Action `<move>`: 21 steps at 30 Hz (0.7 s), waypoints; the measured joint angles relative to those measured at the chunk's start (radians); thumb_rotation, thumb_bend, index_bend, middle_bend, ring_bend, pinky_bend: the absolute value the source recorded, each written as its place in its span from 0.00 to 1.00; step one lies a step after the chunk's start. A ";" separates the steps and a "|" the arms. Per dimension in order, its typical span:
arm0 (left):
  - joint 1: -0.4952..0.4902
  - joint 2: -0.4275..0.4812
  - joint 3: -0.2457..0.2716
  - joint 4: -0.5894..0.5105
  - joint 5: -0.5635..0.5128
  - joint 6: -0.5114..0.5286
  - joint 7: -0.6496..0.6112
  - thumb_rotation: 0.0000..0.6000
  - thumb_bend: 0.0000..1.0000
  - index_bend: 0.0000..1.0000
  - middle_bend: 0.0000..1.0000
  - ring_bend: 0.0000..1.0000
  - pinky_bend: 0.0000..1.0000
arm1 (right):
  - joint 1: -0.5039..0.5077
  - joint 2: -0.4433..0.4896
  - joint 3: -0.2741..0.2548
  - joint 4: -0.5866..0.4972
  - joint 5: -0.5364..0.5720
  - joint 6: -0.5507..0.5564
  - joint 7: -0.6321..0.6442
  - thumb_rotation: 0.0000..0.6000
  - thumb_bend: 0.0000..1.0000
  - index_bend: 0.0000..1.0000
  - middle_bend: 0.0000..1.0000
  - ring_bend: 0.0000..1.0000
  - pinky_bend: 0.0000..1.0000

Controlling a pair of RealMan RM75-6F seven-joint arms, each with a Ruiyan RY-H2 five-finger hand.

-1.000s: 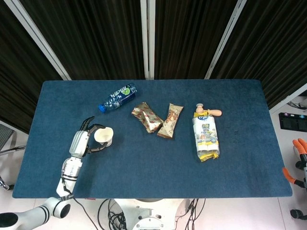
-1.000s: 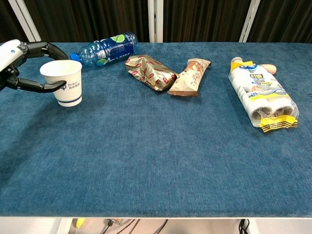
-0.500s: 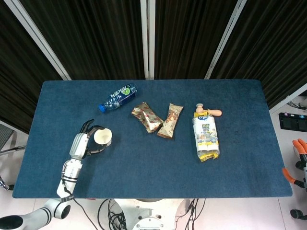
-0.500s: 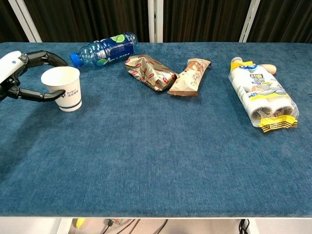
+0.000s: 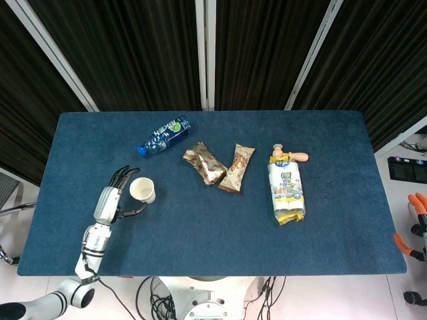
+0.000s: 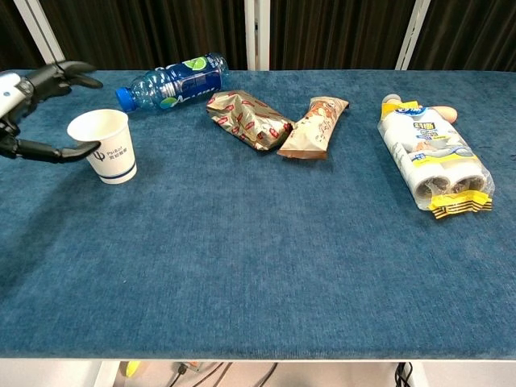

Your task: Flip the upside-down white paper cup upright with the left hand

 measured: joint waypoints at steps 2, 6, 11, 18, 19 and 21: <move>0.008 0.033 -0.004 -0.036 0.012 0.037 0.017 1.00 0.22 0.11 0.13 0.02 0.08 | -0.003 0.003 0.001 -0.001 -0.001 0.009 0.000 1.00 0.28 0.00 0.00 0.00 0.00; 0.031 0.151 0.005 -0.137 0.027 0.064 0.109 1.00 0.14 0.12 0.14 0.02 0.11 | -0.010 0.004 0.004 -0.001 0.002 0.022 -0.013 1.00 0.28 0.00 0.00 0.00 0.00; 0.090 0.361 0.032 -0.340 0.005 0.069 0.364 1.00 0.12 0.09 0.09 0.01 0.08 | -0.016 -0.006 0.005 0.001 0.015 0.023 -0.056 1.00 0.26 0.00 0.00 0.00 0.00; 0.201 0.561 0.085 -0.466 -0.032 0.099 0.726 1.00 0.11 0.01 0.00 0.00 0.02 | -0.032 -0.051 0.009 0.030 0.009 0.086 -0.130 1.00 0.18 0.00 0.00 0.00 0.00; 0.213 0.567 0.091 -0.464 -0.033 0.103 0.742 1.00 0.11 0.01 0.00 0.00 0.02 | -0.036 -0.060 0.009 0.035 0.006 0.097 -0.142 1.00 0.18 0.00 0.00 0.00 0.00; 0.240 0.573 0.106 -0.458 -0.035 0.108 0.744 1.00 0.12 0.00 0.00 0.00 0.01 | -0.040 -0.070 0.008 0.039 0.003 0.102 -0.164 1.00 0.18 0.00 0.00 0.00 0.00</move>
